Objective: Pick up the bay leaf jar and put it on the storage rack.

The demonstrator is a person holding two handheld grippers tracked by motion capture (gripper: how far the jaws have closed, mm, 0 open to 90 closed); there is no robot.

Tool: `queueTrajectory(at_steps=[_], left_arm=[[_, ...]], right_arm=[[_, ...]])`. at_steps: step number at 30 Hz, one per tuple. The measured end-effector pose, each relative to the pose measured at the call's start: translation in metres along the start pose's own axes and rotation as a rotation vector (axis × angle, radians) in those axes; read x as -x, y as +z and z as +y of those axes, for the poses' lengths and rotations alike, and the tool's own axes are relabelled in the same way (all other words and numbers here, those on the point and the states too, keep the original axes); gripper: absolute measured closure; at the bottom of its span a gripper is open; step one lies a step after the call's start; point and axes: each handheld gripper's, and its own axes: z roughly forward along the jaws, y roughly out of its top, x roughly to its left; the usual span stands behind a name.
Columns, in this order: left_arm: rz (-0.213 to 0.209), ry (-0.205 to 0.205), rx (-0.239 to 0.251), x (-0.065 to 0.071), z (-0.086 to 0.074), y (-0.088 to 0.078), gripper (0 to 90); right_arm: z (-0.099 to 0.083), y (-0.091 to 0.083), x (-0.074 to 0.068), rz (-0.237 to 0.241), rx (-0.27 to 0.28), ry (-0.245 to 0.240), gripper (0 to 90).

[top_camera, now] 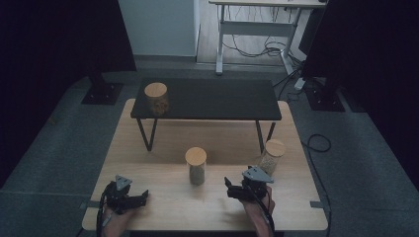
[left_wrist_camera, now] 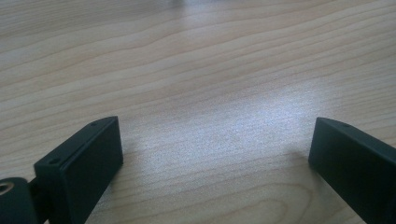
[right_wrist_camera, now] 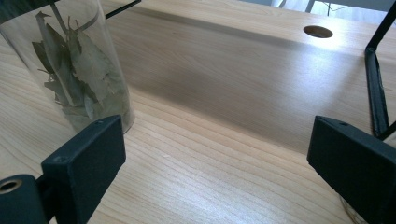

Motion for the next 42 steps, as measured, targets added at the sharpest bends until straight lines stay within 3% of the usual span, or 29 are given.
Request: queueTrajectory(at_steps=[42], left_arm=[[0.0,0.0,0.0,0.0,0.0,0.0,2.5]], right_arm=[[0.011,0.016,-0.026,0.055,0.012,-0.028,3.3]])
